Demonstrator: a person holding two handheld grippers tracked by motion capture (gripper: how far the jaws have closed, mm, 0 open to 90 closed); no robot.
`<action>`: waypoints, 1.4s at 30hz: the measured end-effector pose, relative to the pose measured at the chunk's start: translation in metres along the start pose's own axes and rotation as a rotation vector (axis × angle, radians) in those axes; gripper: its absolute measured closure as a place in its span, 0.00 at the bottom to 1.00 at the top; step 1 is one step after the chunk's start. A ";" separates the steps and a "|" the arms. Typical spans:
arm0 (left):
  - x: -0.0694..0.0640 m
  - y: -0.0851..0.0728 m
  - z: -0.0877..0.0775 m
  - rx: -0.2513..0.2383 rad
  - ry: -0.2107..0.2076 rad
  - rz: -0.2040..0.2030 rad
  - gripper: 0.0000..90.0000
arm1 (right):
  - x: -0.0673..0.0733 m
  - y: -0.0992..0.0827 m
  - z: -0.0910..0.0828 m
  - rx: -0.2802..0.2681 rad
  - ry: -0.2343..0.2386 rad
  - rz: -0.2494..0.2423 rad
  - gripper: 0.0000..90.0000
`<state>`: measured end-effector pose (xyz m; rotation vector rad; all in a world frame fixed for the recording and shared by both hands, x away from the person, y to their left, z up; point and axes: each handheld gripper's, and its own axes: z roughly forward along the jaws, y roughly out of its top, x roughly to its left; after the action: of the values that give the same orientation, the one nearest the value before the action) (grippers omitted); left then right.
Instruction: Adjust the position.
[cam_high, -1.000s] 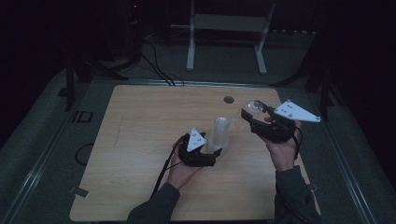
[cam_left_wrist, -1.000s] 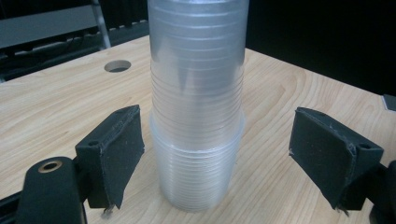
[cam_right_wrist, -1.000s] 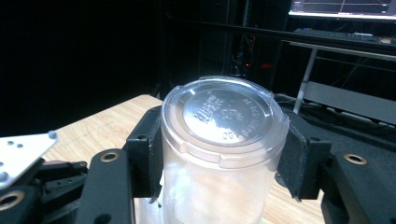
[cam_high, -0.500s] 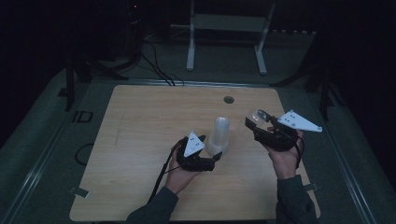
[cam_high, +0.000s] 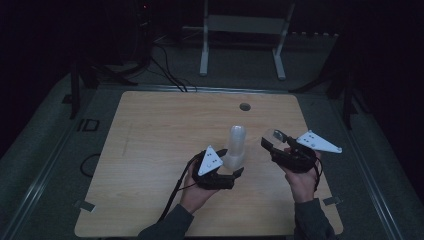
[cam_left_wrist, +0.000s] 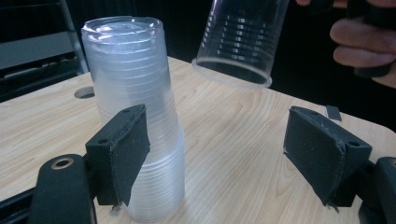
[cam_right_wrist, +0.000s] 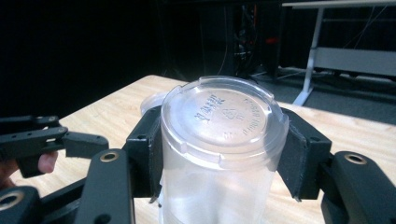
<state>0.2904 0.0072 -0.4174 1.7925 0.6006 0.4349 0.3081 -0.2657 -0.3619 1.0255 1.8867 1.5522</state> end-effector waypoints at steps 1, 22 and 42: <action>0.000 0.000 0.000 0.000 0.000 0.000 0.24 | 0.000 0.000 0.000 0.000 0.000 0.000 0.46; -0.019 -0.003 0.020 0.064 -0.020 0.070 0.21 | -0.002 -0.031 0.003 0.021 0.095 0.156 0.46; -0.017 0.004 0.035 0.011 -0.054 0.064 0.21 | -0.006 -0.039 0.004 0.004 0.205 0.286 0.46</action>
<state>0.2973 -0.0309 -0.4236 1.8319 0.5098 0.4260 0.3053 -0.2714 -0.4009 1.2220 1.9428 1.8789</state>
